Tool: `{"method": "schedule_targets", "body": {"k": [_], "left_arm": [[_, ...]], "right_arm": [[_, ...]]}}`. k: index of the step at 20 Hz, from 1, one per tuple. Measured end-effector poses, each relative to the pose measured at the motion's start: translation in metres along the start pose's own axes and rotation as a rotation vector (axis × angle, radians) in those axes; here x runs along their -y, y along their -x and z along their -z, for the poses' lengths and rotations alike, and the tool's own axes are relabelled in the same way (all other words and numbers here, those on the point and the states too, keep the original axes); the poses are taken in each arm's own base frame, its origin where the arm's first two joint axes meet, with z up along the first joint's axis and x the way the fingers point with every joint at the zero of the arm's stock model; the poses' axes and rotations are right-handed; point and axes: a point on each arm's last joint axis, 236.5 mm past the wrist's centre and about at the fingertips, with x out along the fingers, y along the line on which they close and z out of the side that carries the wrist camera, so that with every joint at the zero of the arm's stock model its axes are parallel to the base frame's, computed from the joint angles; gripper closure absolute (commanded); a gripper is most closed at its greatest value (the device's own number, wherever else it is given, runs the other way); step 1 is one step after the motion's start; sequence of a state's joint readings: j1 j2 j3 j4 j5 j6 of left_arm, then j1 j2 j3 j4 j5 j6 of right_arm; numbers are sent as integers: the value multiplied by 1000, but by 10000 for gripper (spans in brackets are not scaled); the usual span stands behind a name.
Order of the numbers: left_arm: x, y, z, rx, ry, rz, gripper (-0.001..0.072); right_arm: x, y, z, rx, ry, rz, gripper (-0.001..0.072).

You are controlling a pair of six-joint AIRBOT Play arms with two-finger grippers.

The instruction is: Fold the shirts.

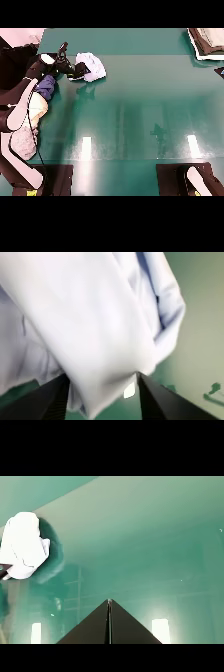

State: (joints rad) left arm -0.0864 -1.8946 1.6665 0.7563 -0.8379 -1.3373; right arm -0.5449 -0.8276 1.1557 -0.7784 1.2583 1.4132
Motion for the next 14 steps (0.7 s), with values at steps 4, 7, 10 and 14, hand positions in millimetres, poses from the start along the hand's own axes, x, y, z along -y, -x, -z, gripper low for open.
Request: {"method": "schedule_targets", "body": {"k": [4,7,10,14], "left_arm": [[5,-12,-3,19,44,39,684],[36,1,-19,26,-2,109,685],[102,43,-42,20,-147,228,685],[209,140,-38,29,-355,434,685]], "right_arm": [[0,0,0,-1,0,0,698],[0,1,-2,10,2,1,698],[-11,11,-18,61,34,-2,698],[-43,42,-55,188,127,-15,698]]}}
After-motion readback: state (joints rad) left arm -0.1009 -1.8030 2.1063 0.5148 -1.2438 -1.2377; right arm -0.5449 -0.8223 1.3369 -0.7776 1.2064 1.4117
